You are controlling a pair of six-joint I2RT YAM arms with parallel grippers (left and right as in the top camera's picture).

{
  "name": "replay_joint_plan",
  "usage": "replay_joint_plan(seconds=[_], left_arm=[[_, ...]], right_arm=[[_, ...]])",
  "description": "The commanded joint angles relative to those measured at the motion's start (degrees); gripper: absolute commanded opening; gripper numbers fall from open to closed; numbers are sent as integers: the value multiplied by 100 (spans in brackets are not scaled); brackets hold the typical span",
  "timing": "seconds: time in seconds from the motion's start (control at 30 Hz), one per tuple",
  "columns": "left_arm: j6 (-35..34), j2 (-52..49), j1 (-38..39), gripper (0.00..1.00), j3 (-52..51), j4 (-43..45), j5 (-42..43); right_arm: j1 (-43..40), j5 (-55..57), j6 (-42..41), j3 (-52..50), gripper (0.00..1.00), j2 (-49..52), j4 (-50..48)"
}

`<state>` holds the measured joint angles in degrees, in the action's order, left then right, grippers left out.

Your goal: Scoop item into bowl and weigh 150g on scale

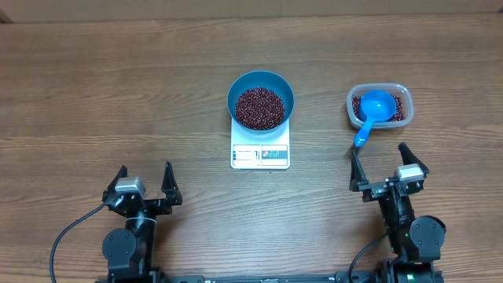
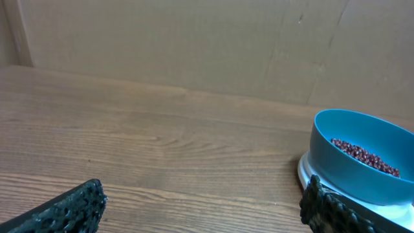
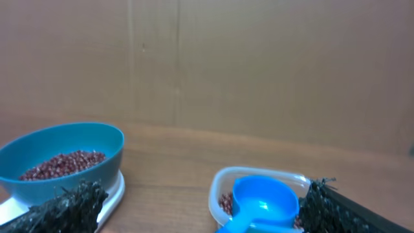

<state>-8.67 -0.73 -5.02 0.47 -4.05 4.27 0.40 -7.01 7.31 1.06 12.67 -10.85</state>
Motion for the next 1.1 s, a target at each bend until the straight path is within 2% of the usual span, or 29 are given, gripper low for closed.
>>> replay_joint_plan(seconds=[0.0,0.1,1.07], left_arm=[[-35,48,-59,100,-20,-20,-24],[-35,48,-59,100,-20,-20,-24],[-35,48,-59,99,-20,-20,-22]], right_arm=[[-146,74,44,-59,100,-597,730],[-216,107,-11,-61,100,-1305,1537],[-214,459,-186,-59,100,-1252,1572]])
